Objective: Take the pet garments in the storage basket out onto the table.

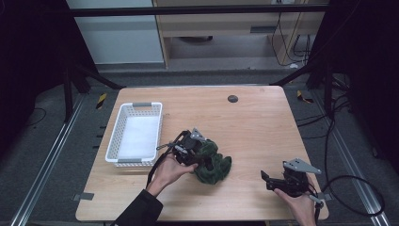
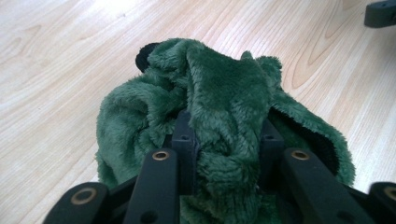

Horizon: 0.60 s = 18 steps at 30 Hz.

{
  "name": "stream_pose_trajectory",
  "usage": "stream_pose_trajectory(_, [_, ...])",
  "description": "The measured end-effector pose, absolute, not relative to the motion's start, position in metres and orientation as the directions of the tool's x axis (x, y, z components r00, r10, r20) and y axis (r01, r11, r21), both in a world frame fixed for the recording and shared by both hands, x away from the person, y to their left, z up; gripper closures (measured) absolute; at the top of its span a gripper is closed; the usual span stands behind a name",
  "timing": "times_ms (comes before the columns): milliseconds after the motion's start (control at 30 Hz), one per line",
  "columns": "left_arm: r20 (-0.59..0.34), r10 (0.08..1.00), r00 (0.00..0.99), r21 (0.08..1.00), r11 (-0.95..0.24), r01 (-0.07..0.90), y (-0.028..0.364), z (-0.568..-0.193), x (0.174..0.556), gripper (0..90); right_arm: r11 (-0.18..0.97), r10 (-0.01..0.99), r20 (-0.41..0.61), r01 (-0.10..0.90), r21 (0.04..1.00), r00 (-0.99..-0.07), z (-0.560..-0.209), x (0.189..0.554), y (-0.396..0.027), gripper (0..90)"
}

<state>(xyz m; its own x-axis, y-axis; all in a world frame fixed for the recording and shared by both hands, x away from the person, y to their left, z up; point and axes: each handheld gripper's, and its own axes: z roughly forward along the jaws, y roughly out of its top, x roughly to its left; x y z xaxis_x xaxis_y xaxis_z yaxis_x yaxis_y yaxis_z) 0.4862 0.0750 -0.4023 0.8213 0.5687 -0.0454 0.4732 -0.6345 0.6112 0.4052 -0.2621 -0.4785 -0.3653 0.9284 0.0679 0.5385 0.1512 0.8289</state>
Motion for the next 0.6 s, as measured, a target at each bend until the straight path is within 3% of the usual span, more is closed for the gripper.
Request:
stream_pose_trajectory(400, [-0.047,0.564,0.824,0.574,-0.660,0.485,0.073,-0.425,0.484,53.3,0.155,0.928,0.065,0.540,0.828,-0.366,-0.479,0.405,-0.261,6.4])
stream_pose_trajectory(533, [-0.038,0.565,0.824,0.569,-0.666,0.482,0.073,-0.427,0.484,45.1,0.156,0.928,0.064,0.540,0.827,-0.366,-0.479,0.405,-0.262,6.3])
stream_pose_trajectory(600, [-0.040,0.569,0.821,0.569,-0.663,0.487,0.072,-0.428,0.483,36.2,0.155,0.928,0.065,0.540,0.827,-0.366,-0.479,0.405,-0.262,6.3])
